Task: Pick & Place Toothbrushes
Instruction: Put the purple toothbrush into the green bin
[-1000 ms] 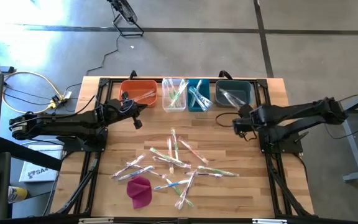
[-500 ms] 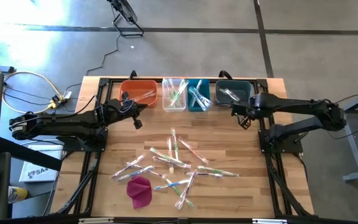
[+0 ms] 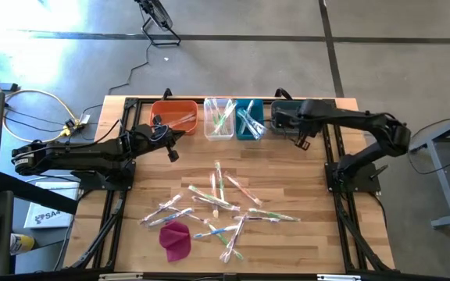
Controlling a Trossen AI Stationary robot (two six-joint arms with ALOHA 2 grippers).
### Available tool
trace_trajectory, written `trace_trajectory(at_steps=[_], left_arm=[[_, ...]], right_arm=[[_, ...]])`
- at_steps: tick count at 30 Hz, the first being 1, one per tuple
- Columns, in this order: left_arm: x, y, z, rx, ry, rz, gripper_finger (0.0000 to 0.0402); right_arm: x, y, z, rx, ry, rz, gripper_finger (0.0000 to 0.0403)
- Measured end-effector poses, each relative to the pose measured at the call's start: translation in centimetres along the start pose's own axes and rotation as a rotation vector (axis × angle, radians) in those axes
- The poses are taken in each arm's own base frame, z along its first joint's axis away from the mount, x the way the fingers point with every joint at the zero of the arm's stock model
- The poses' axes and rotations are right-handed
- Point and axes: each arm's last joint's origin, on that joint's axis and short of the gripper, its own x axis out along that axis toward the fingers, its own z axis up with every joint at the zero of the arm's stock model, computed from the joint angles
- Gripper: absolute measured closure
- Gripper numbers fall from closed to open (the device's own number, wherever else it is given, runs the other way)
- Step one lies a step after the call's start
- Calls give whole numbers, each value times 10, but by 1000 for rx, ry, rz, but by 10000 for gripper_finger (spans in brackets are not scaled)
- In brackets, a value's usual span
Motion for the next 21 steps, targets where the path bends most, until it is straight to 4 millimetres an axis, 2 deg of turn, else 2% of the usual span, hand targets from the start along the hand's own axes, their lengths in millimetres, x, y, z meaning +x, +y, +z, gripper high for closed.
trace_trajectory(at_steps=[9, 17, 21], left_arm=[[0, 0, 0, 13, 0, 0, 392], [0, 0, 0, 25, 0, 0, 392], [0, 0, 0, 27, 0, 0, 392]], right_arm=[[27, -20, 16, -83, 132, 11, 390], [48, -27, 34, -161, 132, 6, 389], [52, -31, 37, -133, 121, 4, 361]])
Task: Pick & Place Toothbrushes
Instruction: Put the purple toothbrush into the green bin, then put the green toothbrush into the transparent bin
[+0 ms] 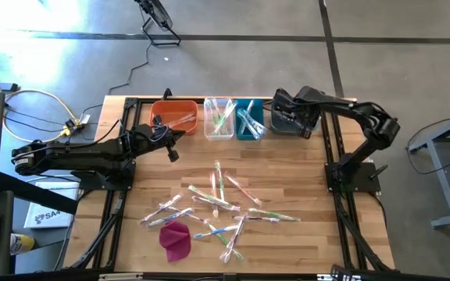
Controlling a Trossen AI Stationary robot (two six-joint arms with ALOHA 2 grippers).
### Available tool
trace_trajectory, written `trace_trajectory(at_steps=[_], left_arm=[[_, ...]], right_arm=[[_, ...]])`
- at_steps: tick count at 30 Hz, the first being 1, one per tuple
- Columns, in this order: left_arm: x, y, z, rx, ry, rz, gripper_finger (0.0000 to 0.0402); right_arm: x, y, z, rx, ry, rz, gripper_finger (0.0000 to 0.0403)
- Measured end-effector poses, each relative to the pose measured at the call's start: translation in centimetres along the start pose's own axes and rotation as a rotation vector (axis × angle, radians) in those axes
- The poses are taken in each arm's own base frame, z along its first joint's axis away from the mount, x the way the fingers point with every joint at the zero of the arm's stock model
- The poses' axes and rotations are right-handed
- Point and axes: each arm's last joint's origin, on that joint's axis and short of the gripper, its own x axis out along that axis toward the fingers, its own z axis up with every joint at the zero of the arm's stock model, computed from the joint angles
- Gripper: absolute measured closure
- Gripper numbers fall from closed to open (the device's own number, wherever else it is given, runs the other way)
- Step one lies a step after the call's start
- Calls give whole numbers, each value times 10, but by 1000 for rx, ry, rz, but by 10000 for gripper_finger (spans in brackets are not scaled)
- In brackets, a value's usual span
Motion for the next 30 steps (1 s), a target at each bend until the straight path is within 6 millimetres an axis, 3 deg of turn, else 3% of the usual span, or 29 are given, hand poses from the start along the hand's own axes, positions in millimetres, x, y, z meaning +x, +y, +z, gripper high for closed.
trace_trajectory(at_steps=[10, 14, 25, 30], left_arm=[[0, 0, 0, 0, 0, 0, 392], [0, 0, 0, 0, 0, 0, 392], [0, 0, 0, 0, 0, 0, 392], [0, 0, 0, 0, 1, 0, 392]], right_arm=[[-1, -1, 1, -36, -2, -70, 262], [-5, 2, 1, -42, -8, -135, 245], [-31, 38, 1, -84, -112, -189, 300], [-42, 59, -3, -21, -143, -84, 340]])
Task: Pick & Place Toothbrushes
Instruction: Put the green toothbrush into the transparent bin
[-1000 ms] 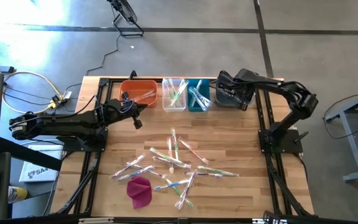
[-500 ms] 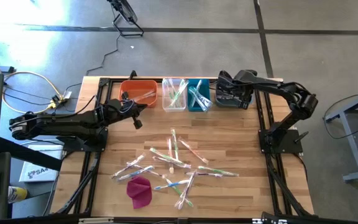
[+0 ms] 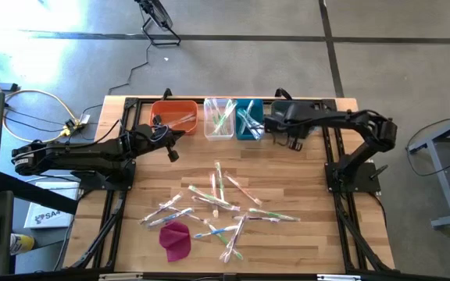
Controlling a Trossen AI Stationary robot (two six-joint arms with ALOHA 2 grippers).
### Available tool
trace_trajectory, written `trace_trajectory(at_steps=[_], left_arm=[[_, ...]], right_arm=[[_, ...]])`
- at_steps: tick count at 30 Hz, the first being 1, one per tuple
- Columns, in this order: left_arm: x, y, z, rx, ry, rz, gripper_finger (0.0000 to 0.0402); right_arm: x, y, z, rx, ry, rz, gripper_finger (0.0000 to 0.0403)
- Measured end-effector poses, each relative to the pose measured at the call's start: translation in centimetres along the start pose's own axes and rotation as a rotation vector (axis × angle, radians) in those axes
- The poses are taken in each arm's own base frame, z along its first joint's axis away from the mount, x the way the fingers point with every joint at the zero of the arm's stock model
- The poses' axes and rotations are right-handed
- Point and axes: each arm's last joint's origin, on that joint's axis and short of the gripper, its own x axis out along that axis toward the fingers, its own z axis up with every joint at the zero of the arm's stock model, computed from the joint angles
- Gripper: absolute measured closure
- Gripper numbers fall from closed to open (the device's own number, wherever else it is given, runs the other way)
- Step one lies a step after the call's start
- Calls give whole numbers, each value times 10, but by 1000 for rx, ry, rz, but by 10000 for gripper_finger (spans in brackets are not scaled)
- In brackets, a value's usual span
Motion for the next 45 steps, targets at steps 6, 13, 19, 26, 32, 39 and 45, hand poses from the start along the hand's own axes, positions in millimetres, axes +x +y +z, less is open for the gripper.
trace_trajectory(at_steps=[6, 13, 19, 26, 32, 39, 45], left_arm=[[0, 0, 0, 0, 0, 0, 392], [0, 0, 0, 0, 0, 0, 392], [0, 0, 0, -1, 0, 0, 392], [0, 0, 0, -1, 1, -1, 392], [0, 0, 0, -1, 0, -1, 392], [0, 0, 0, -1, 1, -1, 392], [0, 0, 0, -1, 1, -1, 392]], right_arm=[[-14, 24, -2, 180, 1, 217, 381], [-32, 53, 3, 349, -50, 440, 399], [-46, 85, -1, 344, -152, 474, 400], [-56, 117, -13, 347, -209, 497, 400], [-63, 135, -24, 399, -217, 519, 400], [-76, 154, -32, 408, -283, 586, 400], [-82, 162, -36, 396, -313, 615, 400]])
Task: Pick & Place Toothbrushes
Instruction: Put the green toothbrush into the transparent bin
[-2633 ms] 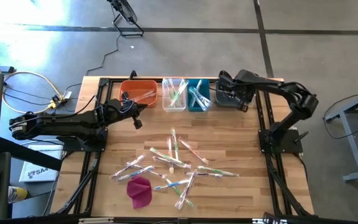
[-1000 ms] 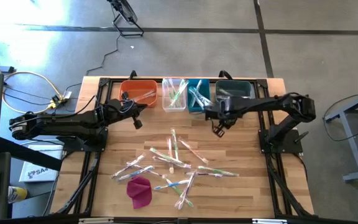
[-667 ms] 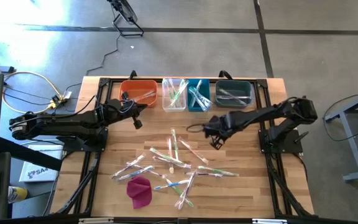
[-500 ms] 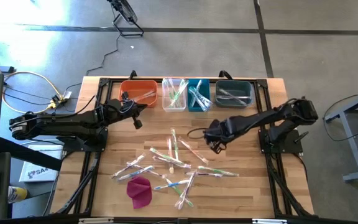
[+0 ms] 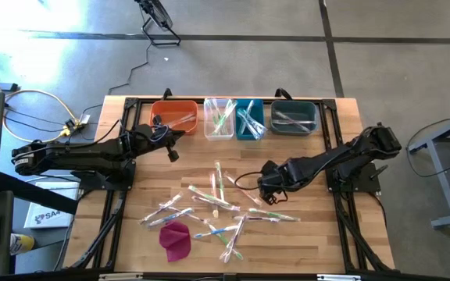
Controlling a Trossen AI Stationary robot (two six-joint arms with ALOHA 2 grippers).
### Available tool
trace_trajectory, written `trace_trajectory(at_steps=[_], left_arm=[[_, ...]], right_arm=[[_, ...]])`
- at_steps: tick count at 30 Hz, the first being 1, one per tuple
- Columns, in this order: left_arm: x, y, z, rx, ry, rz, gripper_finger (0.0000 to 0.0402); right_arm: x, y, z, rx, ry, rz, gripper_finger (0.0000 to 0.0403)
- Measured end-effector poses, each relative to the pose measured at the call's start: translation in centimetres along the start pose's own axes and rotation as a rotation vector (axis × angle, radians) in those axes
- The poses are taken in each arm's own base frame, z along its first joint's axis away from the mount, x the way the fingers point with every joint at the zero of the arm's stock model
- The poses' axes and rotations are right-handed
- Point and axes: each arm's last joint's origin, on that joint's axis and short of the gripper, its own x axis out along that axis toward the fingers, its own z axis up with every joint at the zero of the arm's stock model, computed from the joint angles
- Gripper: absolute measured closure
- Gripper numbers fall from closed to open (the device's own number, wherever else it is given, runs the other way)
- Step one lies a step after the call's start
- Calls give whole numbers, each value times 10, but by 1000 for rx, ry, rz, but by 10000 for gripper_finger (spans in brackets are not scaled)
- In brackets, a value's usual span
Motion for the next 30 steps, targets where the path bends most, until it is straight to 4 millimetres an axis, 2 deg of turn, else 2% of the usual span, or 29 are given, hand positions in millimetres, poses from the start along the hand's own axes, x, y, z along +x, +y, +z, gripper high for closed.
trace_trajectory(at_steps=[13, 23, 30], left_arm=[[0, 0, 0, -2, -1, 0, 392], [0, 0, 0, -3, 0, 0, 392], [0, 0, 0, -26, 0, 0, 392]], right_arm=[[-3, 9, -8, -11, -40, 27, 401], [-9, 22, -31, 15, -66, 42, 401], [0, 25, -56, 99, -225, 12, 401]])
